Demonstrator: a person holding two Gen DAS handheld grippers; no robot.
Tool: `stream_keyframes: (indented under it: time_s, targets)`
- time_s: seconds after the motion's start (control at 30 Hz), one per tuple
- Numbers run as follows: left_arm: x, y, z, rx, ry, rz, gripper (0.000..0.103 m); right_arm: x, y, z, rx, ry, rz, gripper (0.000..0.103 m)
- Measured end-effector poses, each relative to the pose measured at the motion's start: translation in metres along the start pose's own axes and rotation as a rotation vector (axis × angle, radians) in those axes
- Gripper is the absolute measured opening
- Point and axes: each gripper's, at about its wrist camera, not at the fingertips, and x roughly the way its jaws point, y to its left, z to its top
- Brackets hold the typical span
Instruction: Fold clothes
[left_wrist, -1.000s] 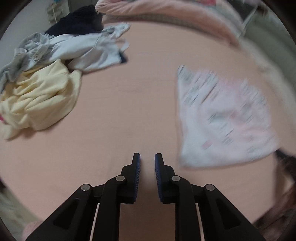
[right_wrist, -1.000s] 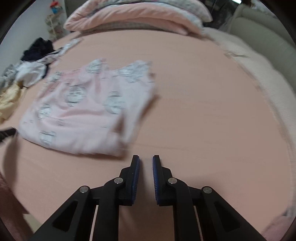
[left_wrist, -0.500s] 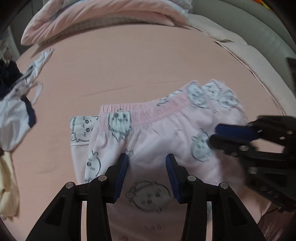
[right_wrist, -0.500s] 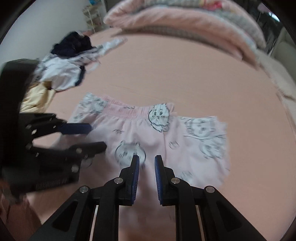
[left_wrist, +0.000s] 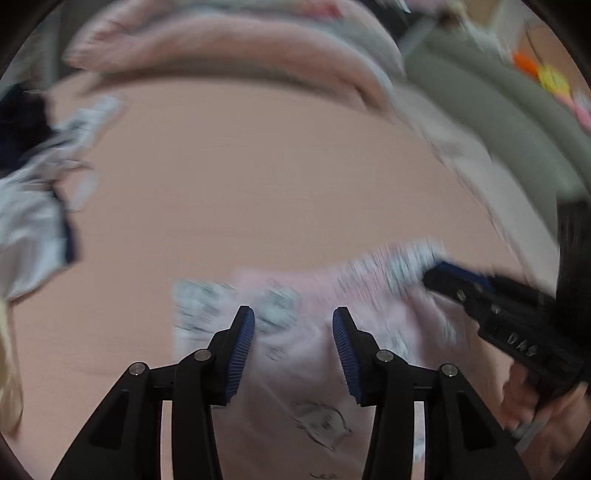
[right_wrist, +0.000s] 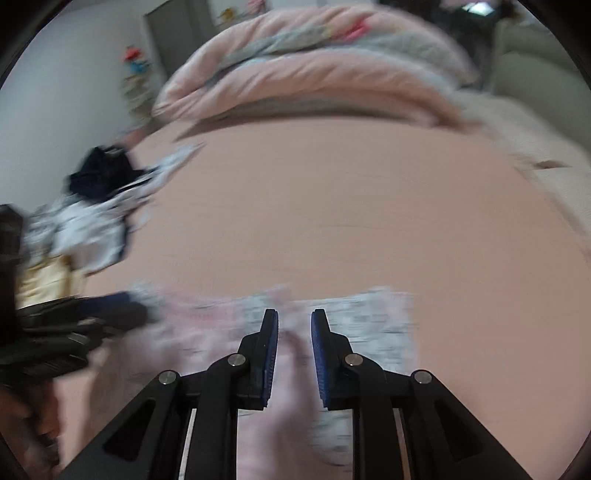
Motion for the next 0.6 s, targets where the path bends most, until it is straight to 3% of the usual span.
stream_keyframes:
  time_s: [0.03, 0.1, 0.17, 0.23, 0.3, 0.37, 0.53, 0.6]
  targets:
    - [0.015, -0.007, -0.001, 0.037, 0.061, 0.04, 0.041, 0.01, 0.009, 0.001, -0.046, 0.039, 0.007, 0.019]
    - [0.028, -0.02, -0.002, 0.087, 0.066, 0.114, 0.042, 0.03, 0.025, 0.001, -0.129, 0.114, -0.003, 0.019]
    - [0.027, -0.016, 0.001, 0.049, 0.051, 0.101, 0.042, 0.047, 0.027, 0.004, -0.141, 0.155, -0.083, 0.017]
    - [0.013, -0.004, 0.001, -0.055, 0.025, 0.042, 0.042, 0.041, 0.022, 0.012, -0.089, 0.127, -0.079, 0.016]
    - [-0.006, -0.004, -0.01, -0.08, -0.005, 0.063, 0.042, 0.025, 0.024, 0.01, -0.079, 0.076, -0.09, 0.02]
    - [-0.019, -0.014, -0.031, -0.052, -0.022, 0.088, 0.043, 0.006, 0.028, 0.002, -0.091, 0.034, -0.1, 0.02]
    - [-0.003, -0.03, -0.076, 0.097, 0.024, 0.175, 0.044, 0.009, 0.029, -0.053, -0.193, 0.198, -0.146, 0.02]
    - [-0.003, -0.03, -0.086, 0.197, 0.023, 0.181, 0.047, -0.003, 0.024, -0.073, -0.282, 0.153, -0.175, 0.02]
